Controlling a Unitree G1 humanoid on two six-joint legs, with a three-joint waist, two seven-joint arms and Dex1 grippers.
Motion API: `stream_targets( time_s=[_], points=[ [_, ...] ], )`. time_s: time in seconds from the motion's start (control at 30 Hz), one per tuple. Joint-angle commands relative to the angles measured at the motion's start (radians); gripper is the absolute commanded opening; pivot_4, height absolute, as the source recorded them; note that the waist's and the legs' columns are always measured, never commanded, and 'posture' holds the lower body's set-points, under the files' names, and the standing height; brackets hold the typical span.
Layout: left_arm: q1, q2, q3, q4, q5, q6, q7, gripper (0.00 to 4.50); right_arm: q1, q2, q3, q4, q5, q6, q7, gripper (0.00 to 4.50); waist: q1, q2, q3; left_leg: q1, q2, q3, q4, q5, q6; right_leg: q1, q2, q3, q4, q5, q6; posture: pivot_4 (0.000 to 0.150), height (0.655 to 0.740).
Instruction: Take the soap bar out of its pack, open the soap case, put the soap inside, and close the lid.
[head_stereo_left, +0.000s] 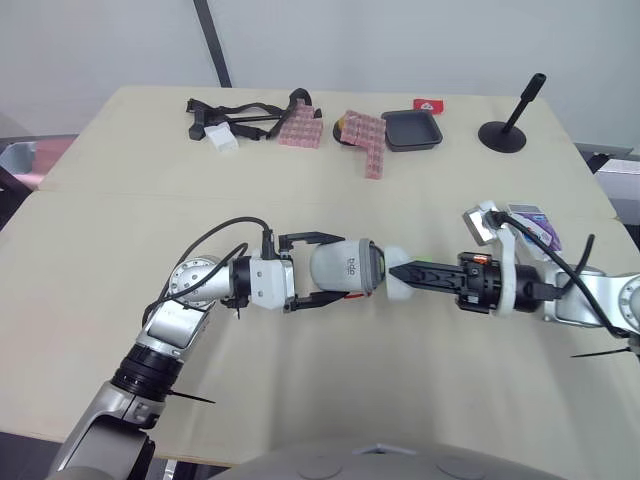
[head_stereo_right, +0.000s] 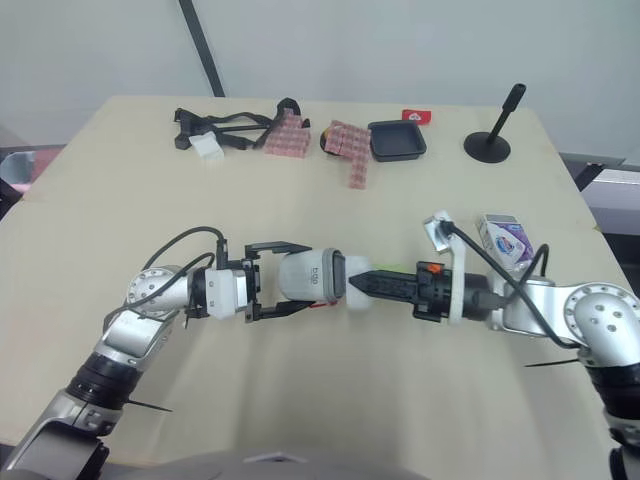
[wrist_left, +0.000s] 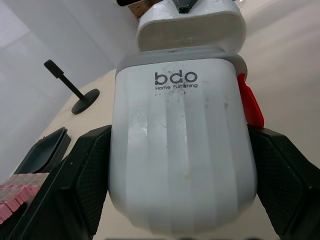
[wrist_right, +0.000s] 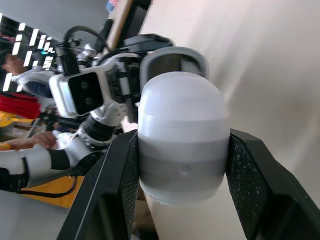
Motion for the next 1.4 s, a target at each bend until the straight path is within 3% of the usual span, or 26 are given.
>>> stream_targets(
  time_s=[0.03,0.3,0.47,0.8,1.27,1.33,1.4],
  points=[
    [-0.005,0.013,0.017,-0.013,-0.018,-0.005,0.006,3.48,0.023,-0.070,-0.097,0.027,-0.034,0.025,0.044,2.00,0.001,0.000,0.000,0.000,0.000,0.000,0.000,0.000,0.000,0.000,0.000,0.000,0.000,0.000,0.000,0.150,0.7400],
    [-0.008,0.024,0.021,-0.002,-0.023,-0.002,0.004,3.48,0.067,-0.282,-0.148,0.059,-0.447,0.076,0.157,2.00,0.003,0.000,0.000,-0.001,0.001,0.000,0.003,0.000,0.000,0.000,0.000,-0.001,0.001,0.000,0.000,0.150,0.7400],
    [-0.009,0.017,0.016,0.003,-0.019,-0.002,0.009,3.48,0.074,-0.256,-0.124,0.063,-0.615,0.083,0.137,2.00,0.000,0.000,0.000,-0.001,0.001,0.000,0.004,0.000,0.000,0.000,0.000,-0.001,0.002,0.000,0.000,0.150,0.7400],
    [0.000,0.013,0.015,-0.008,-0.012,0.003,0.025,3.48,-0.028,-0.005,-0.165,0.108,-0.677,0.151,-0.049,2.00,-0.009,0.001,-0.001,-0.001,0.001,0.000,0.005,0.001,0.000,-0.002,0.000,0.000,0.006,0.000,0.000,0.150,0.7400],
    [0.011,0.017,0.013,-0.022,-0.004,0.014,0.045,3.48,-0.073,0.096,-0.193,0.124,-0.757,0.241,-0.072,2.00,-0.011,0.001,-0.001,-0.001,0.001,0.000,0.005,0.001,0.000,-0.001,0.000,0.000,0.007,0.000,0.000,0.150,0.7400],
    [0.011,0.018,0.013,-0.022,-0.003,0.014,0.046,3.48,-0.070,0.101,-0.198,0.117,-0.765,0.257,-0.064,3.04,-0.012,0.001,-0.001,-0.001,0.001,0.000,0.005,0.001,0.000,-0.001,0.000,0.000,0.007,0.000,0.000,0.150,0.7400],
    [0.012,0.019,0.013,-0.022,-0.002,0.014,0.048,3.48,-0.069,0.113,-0.212,0.110,-0.769,0.263,-0.070,3.66,-0.012,0.001,-0.001,-0.001,0.001,0.000,0.005,0.001,0.000,-0.001,0.000,0.000,0.007,0.000,0.000,0.150,0.7400]
  ],
)
